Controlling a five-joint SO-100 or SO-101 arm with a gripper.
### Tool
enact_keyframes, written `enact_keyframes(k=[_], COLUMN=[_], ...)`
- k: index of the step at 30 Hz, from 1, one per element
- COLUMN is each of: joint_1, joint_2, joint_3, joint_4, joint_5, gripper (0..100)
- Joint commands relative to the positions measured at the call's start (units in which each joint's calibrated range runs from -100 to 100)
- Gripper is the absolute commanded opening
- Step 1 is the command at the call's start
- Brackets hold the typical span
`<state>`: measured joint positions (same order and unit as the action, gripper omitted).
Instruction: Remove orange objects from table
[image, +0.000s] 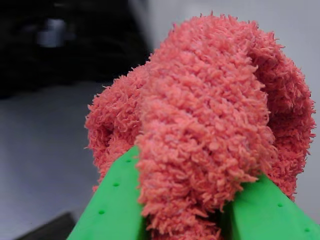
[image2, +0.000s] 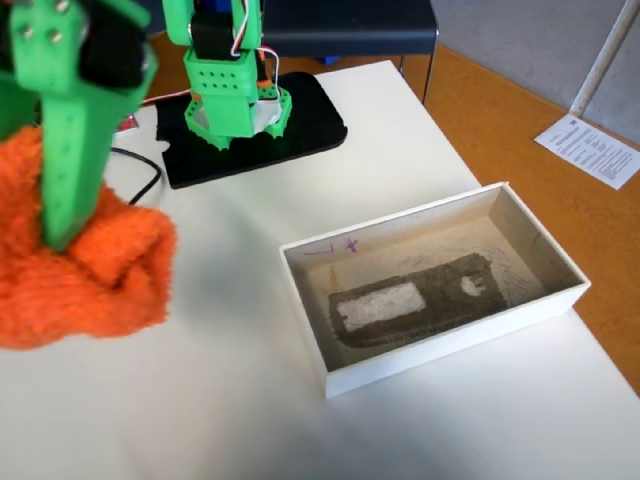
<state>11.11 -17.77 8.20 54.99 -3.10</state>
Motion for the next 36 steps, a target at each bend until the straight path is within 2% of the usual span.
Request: enact_keyframes(k=[1, 5, 12, 19, 31, 36], joint_1=[-10.6, -20.0, -30.7, -32.1, -32.4, -37.4], joint_2=[-0.2, 0.3, -4.7, -13.8, -14.4, -16.5], joint_3=[1.7, 7.8, 21.6, 37.6, 38.5, 35.9], joint_4=[-8.0, -16.4, -17.9, -22.2, -24.2, -24.9], joint_5=[0.3, 0.7, 0.6, 2.4, 3.2, 1.9], gripper=[0, 0, 0, 0, 0, 0])
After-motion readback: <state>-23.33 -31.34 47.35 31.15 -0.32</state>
